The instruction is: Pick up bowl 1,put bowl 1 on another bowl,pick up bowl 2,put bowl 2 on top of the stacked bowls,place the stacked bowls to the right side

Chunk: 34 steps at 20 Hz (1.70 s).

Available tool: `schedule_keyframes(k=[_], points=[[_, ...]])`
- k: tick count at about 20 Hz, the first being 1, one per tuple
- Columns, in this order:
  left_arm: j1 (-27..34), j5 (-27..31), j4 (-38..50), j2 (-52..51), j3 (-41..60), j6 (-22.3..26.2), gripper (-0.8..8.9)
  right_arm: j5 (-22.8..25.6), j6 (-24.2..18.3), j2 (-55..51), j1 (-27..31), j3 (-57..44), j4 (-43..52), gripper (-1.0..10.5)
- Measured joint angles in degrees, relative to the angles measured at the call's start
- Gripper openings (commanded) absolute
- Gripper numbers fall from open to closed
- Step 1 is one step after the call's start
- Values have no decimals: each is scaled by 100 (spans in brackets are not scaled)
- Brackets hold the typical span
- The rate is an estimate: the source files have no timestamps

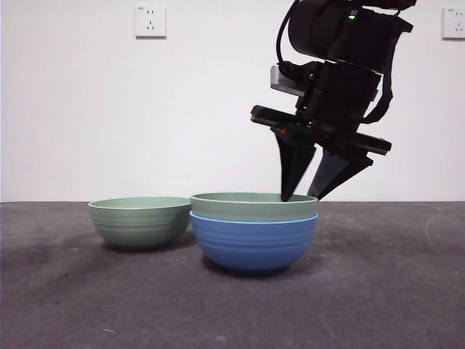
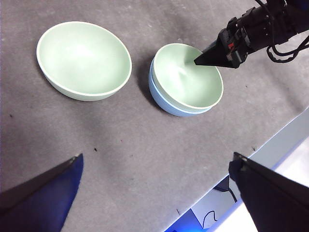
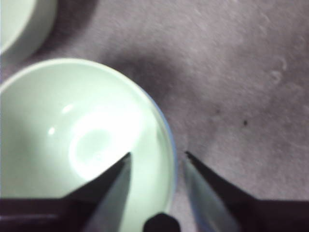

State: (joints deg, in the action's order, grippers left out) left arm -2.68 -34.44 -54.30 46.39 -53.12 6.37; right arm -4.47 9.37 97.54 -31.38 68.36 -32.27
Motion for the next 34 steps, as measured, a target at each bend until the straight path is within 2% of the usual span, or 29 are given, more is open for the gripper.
schedule_keyframes(k=[4,8,15,20,25,29,31,32,34], points=[[0,103,24,33,0,-2,533,4,0,-90,-44,-2,7,226],[-127,503,446,507,0,-151,533,26,0,-1290,-44,2,4,226],[-533,1453,2321,2369,-28,-861,534,168,2,-3526,-44,15,-857,225],[-756,2076,2603,4070,-903,-1051,534,168,57,-4494,-44,15,-1591,225],[-776,2232,2662,5171,-1504,-1189,527,168,120,-4900,-44,15,-2129,225],[-807,2326,2723,5480,-1515,-1266,279,168,136,-4962,-44,15,-2240,225],[-837,2363,2761,5480,-1517,-1283,97,168,136,-4951,-44,15,-2245,225],[-837,2363,2754,5480,-1517,-1290,50,168,136,-4951,-44,15,-2247,225],[-839,2361,2732,5480,-1515,-1292,49,168,136,-4951,-44,15,-2249,225]])
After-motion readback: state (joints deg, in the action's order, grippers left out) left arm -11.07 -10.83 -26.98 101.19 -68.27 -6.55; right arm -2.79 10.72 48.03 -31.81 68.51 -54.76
